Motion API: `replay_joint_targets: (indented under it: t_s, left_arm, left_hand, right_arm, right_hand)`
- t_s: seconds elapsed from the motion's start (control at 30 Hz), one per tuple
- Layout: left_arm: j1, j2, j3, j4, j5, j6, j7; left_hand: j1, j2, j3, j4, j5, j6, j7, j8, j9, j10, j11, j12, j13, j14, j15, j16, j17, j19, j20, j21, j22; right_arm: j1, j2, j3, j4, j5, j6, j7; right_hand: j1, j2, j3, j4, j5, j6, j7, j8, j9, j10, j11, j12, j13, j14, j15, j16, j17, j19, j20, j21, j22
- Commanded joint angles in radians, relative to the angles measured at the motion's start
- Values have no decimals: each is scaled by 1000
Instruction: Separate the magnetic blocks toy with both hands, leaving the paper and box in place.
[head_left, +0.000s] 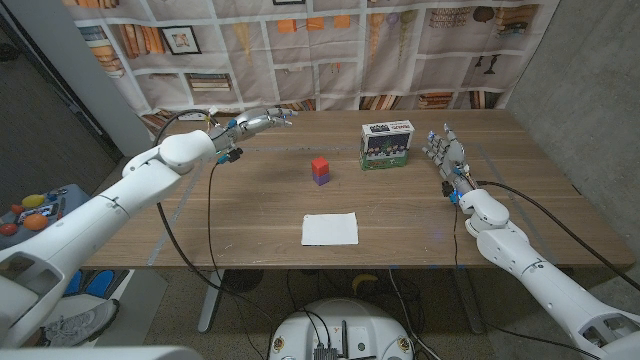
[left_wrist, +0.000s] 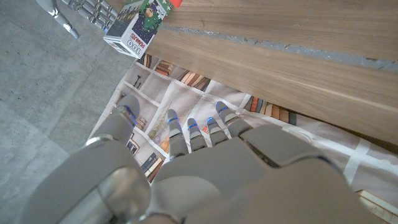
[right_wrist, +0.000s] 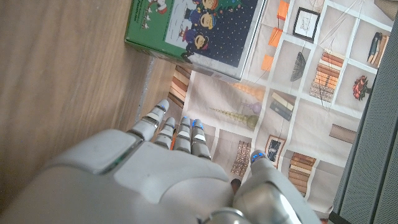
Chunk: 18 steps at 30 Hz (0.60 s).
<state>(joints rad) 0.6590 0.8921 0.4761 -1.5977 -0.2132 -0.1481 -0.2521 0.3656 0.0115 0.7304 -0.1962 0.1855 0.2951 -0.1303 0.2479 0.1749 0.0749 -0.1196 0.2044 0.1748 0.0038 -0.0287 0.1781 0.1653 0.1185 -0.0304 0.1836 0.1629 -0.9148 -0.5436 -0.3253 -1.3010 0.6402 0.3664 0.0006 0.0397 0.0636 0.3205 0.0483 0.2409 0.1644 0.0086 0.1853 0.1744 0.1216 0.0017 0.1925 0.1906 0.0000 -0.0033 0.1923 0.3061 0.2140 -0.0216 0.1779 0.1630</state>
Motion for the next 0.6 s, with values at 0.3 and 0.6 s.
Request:
replay_joint_targets:
  t_s: [0.3,0.6]
  left_arm:
    - [-123,59,85,-59,326,-29,-84]
    - [-180,45,116,-41,433,-76,-133]
  left_hand:
    - [60,-30,4,0,7,20,-21,-1,5,3,-20,-2,4,-3,-34,-1,3,15,-18,2,3]
    - [90,-55,2,0,5,28,-46,-2,5,-6,-33,-9,4,-9,-39,-2,4,14,-24,0,2]
  right_arm:
    - [-10,14,3,24,5,21,-1]
    - [2,19,1,43,9,17,6]
  right_hand:
    - [5,6,11,-2,7,8,-1,5,2,5,-3,0,0,1,5,4,-7,2,8,4,2]
    - [6,7,12,-3,7,9,-1,5,2,4,-4,-1,-1,1,5,4,-10,2,11,4,2]
